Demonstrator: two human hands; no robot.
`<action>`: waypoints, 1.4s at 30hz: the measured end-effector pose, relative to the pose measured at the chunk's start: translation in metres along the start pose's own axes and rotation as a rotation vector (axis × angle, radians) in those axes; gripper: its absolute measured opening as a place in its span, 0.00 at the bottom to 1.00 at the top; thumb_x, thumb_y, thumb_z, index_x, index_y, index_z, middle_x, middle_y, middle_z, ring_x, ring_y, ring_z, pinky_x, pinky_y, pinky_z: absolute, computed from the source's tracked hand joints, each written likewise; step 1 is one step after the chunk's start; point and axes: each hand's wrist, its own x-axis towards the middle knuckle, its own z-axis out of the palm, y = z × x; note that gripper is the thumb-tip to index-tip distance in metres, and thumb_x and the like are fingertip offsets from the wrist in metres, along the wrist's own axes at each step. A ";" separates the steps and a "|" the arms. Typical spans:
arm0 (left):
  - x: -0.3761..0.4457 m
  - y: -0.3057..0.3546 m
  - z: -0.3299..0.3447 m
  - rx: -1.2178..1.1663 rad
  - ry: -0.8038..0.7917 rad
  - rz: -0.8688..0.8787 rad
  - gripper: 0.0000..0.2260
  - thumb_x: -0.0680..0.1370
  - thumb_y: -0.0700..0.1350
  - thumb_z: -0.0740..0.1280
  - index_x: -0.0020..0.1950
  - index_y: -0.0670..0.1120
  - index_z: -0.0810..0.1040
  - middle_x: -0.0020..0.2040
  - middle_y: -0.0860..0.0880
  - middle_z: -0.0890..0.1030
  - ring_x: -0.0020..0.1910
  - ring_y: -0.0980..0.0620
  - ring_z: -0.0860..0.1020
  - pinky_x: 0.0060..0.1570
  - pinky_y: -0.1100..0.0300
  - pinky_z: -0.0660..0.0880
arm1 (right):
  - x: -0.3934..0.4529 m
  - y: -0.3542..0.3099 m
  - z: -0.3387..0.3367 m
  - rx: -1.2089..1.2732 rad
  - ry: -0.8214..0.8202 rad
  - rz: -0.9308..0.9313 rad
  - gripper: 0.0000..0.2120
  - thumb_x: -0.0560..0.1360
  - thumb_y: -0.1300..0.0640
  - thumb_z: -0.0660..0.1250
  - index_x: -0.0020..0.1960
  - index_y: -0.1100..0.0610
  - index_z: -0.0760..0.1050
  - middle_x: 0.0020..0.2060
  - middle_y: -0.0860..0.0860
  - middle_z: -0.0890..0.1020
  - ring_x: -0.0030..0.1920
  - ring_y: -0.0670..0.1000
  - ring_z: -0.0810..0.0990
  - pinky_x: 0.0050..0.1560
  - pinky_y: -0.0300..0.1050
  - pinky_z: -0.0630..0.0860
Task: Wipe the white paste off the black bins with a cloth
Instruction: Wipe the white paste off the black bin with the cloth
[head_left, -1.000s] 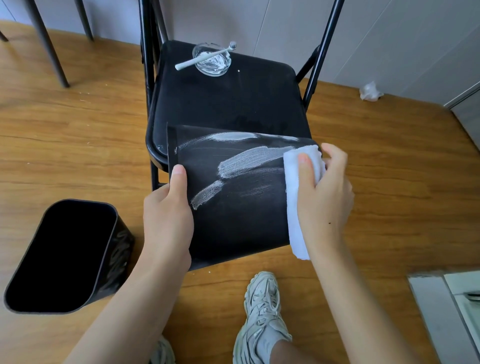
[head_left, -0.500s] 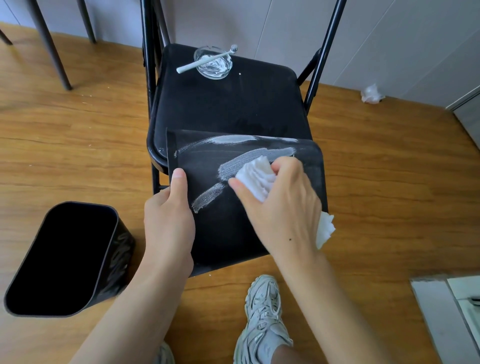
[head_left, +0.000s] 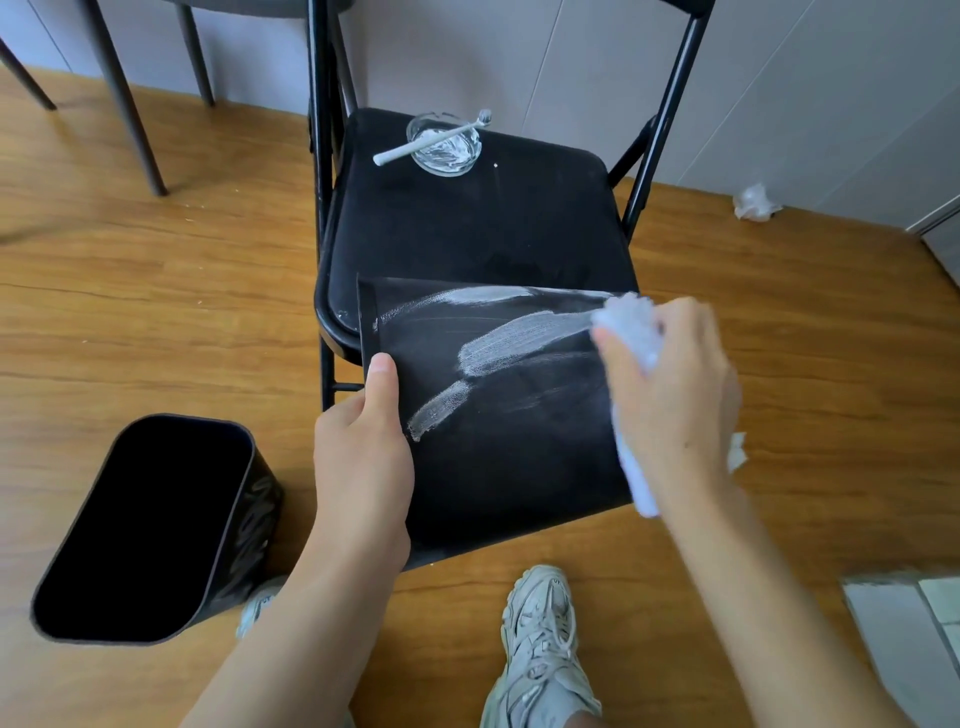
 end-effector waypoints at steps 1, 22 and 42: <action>0.001 -0.001 0.000 0.004 -0.001 0.003 0.18 0.81 0.61 0.60 0.46 0.46 0.77 0.42 0.48 0.73 0.41 0.49 0.71 0.44 0.53 0.69 | 0.011 0.007 -0.001 -0.010 0.031 0.064 0.16 0.75 0.43 0.64 0.48 0.55 0.66 0.45 0.51 0.72 0.39 0.52 0.75 0.33 0.41 0.65; 0.002 -0.005 0.003 0.003 0.013 0.057 0.26 0.82 0.59 0.59 0.45 0.35 0.77 0.41 0.47 0.74 0.41 0.49 0.72 0.43 0.53 0.68 | 0.038 0.016 0.006 -0.102 0.046 0.068 0.23 0.77 0.38 0.58 0.54 0.60 0.67 0.42 0.52 0.74 0.38 0.52 0.75 0.31 0.38 0.64; 0.001 -0.003 0.001 -0.015 0.002 0.020 0.17 0.81 0.60 0.59 0.47 0.47 0.77 0.43 0.49 0.73 0.41 0.49 0.70 0.44 0.53 0.67 | 0.019 -0.025 0.012 -0.008 -0.032 -0.062 0.15 0.77 0.44 0.61 0.45 0.53 0.60 0.36 0.48 0.71 0.33 0.53 0.67 0.31 0.44 0.59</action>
